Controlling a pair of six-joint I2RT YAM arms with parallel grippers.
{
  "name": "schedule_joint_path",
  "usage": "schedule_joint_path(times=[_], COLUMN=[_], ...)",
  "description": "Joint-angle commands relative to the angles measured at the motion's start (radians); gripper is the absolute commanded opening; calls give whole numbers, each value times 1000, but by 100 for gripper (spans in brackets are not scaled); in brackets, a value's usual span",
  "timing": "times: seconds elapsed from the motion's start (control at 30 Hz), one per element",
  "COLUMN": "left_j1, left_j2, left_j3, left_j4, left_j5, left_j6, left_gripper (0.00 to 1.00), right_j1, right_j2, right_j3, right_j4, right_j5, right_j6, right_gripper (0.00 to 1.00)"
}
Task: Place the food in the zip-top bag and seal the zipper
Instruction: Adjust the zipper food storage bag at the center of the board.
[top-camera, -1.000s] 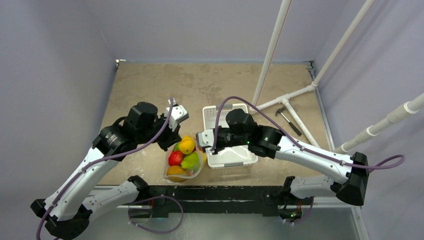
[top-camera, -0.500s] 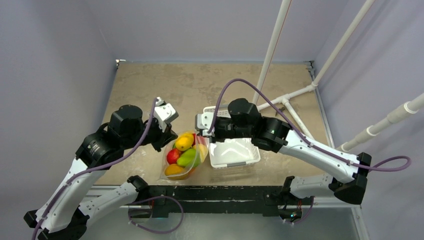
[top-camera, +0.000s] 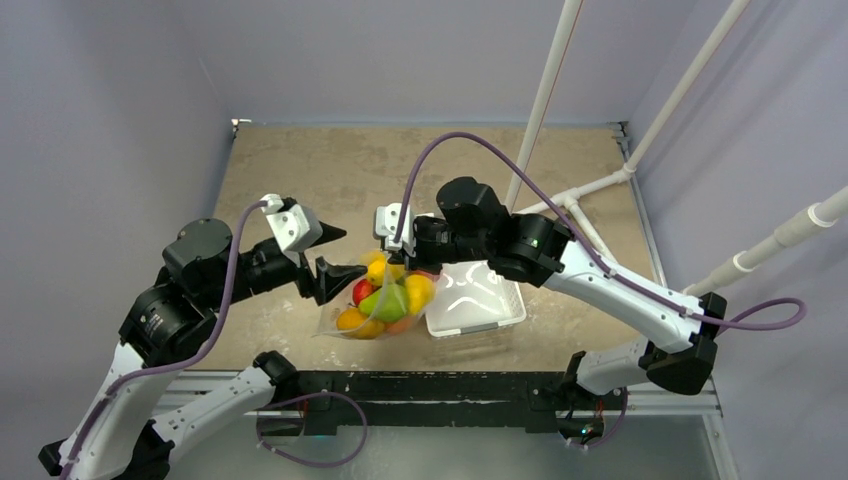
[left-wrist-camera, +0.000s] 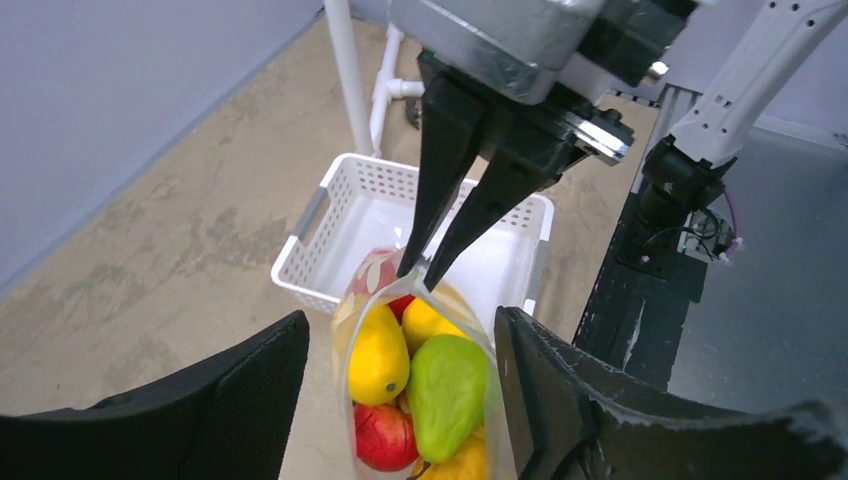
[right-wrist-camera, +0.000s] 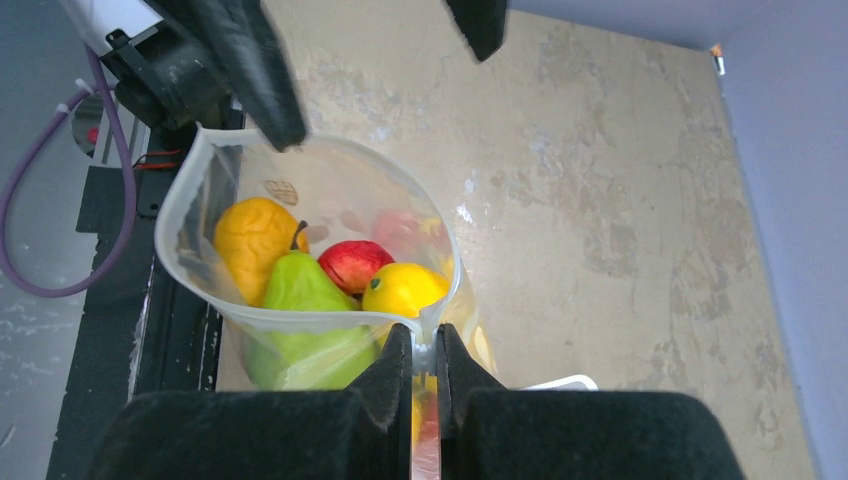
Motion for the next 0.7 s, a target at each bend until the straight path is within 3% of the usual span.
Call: schedule_joint_path(times=[0.0,0.07,0.2,0.53,0.67], left_j1=[-4,-3,-4,-5,-4], left_j2=[38,65,88,142,166], left_j3=[-17,-17,-44,-102,-104], left_j4=[110,107,137,195,161], left_j5=[134,169,193,308,343], left_j6=[12,23,46,101,122], left_gripper=[71,78,82,83,79], right_j1=[9,11,16,23,23], right_j2=[-13,-7,-3,-12,-18], right_j3=[91,100,112,148,159], right_j4=[-14,-23,-38,-63,-70], right_j5=[-4,-5,-21,-77,-75], right_j6=[28,41,53,62,69], right_gripper=[0,0,0,0,0])
